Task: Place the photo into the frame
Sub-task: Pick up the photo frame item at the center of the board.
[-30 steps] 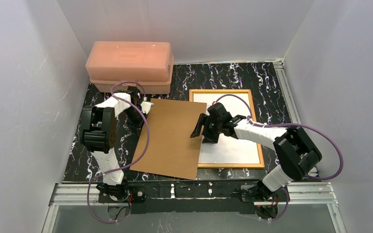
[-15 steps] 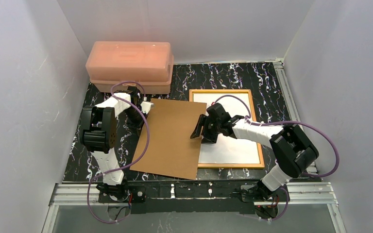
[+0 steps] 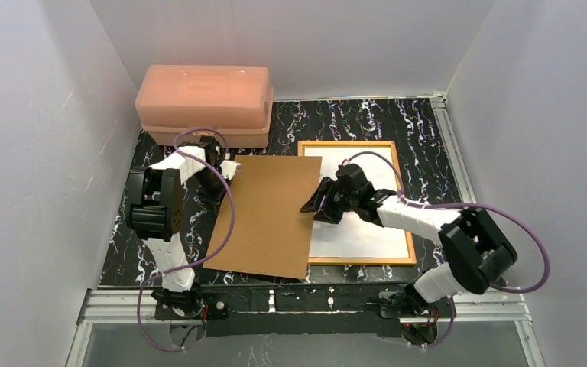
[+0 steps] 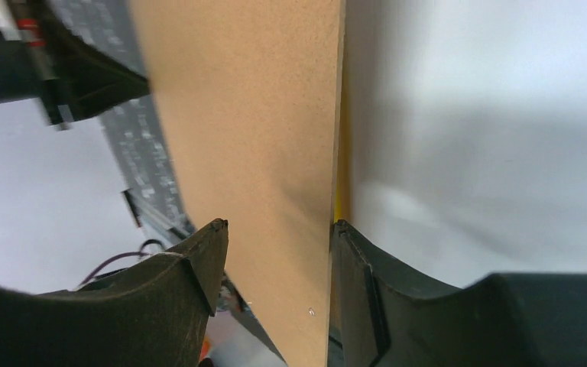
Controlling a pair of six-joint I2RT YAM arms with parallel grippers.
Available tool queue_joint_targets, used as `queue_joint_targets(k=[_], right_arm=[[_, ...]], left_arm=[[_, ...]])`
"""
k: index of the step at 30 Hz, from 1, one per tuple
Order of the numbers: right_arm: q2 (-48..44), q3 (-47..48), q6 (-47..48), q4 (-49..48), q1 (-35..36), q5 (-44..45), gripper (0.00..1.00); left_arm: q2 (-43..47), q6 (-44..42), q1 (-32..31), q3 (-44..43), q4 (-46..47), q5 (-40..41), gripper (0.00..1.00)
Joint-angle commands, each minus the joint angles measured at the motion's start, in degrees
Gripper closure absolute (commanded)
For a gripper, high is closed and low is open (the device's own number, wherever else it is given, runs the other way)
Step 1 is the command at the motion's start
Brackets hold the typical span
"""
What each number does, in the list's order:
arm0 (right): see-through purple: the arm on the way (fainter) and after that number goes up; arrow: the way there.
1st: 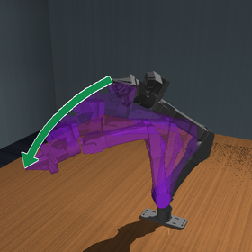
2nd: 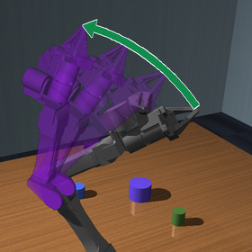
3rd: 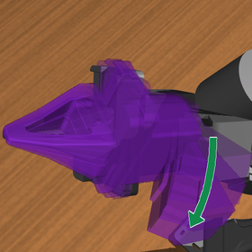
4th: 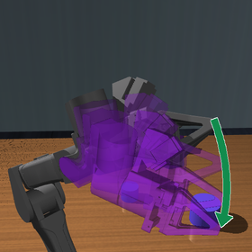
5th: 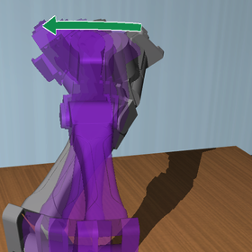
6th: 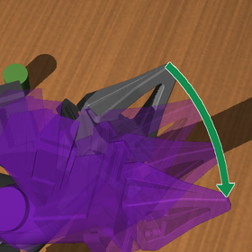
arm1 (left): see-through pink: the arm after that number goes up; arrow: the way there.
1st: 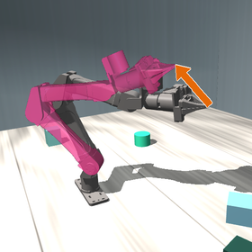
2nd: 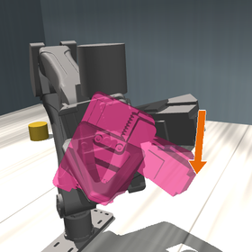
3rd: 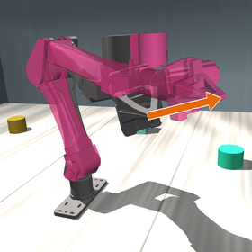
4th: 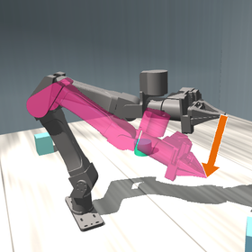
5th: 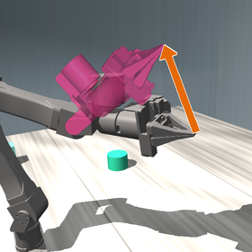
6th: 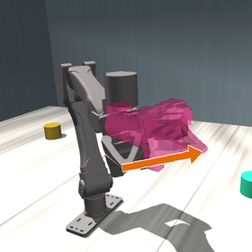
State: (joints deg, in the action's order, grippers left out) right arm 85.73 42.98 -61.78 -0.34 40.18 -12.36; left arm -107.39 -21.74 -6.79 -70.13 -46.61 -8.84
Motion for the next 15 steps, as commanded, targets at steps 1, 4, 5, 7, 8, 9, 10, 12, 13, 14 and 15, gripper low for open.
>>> queue_joint_targets(k=[1, 4, 5, 7, 8, 9, 10, 12, 13, 14, 15], right_arm=[[-7.2, 1.0, -5.9, -19.0, 1.0, -6.4, 0.4], [-7.9, 1.3, -5.8, -19.1, 1.4, -6.1, 0.41], [-7.5, 1.7, -5.3, -17.7, 1.5, -6.0, 0.42], [-6.0, 2.3, -4.8, -15.6, 1.8, -5.6, 0.47], [-5.1, 2.8, -4.6, -14.3, 2.0, -5.5, 0.5], [-4.4, 3.3, -4.3, -13.4, 2.2, -5.2, 0.52], [-3.8, 4.0, -3.9, -11.9, 2.5, -4.6, 0.55], [-2.8, 6.1, -2.6, -8.5, 3.1, -3.4, 0.61], [-2.6, 7.1, -1.8, -7.1, 3.3, -2.8, 0.66], [-2.6, 8.6, -0.7, -4.9, 3.5, -1.7, 0.72], [-2.8, 10.2, 0.5, -2.4, 3.8, -0.5, 0.76]], left_arm=[[-2.1, -0.1, -0.8, 1.8, 0.2, -4.5, 1.0], [-2.2, 0.0, -0.8, 1.7, 0.2, -4.8, 1.0], [-2.2, 0.0, -0.8, 1.7, 0.2, -5.0, 1.0], [-2.0, 0.1, -0.8, 1.7, 0.1, -5.3, 1.0], [-1.9, 0.1, -0.8, 1.6, -0.1, -5.5, 1.0], [-1.8, 0.1, -0.8, 1.5, -0.3, -5.6, 1.0], [-1.6, 0.1, -0.8, 1.4, -0.4, -5.8, 1.0], [-1.0, 0.0, -0.8, 1.1, -0.9, -6.4, 1.0], [-0.7, 0.1, -0.8, 0.8, -1.4, -6.6, 1.0], [-0.2, 0.1, -0.8, 0.3, -2.2, -7.1, 1.0], [0.5, 0.2, -0.8, -0.4, -3.2, -7.6, 1.0]])
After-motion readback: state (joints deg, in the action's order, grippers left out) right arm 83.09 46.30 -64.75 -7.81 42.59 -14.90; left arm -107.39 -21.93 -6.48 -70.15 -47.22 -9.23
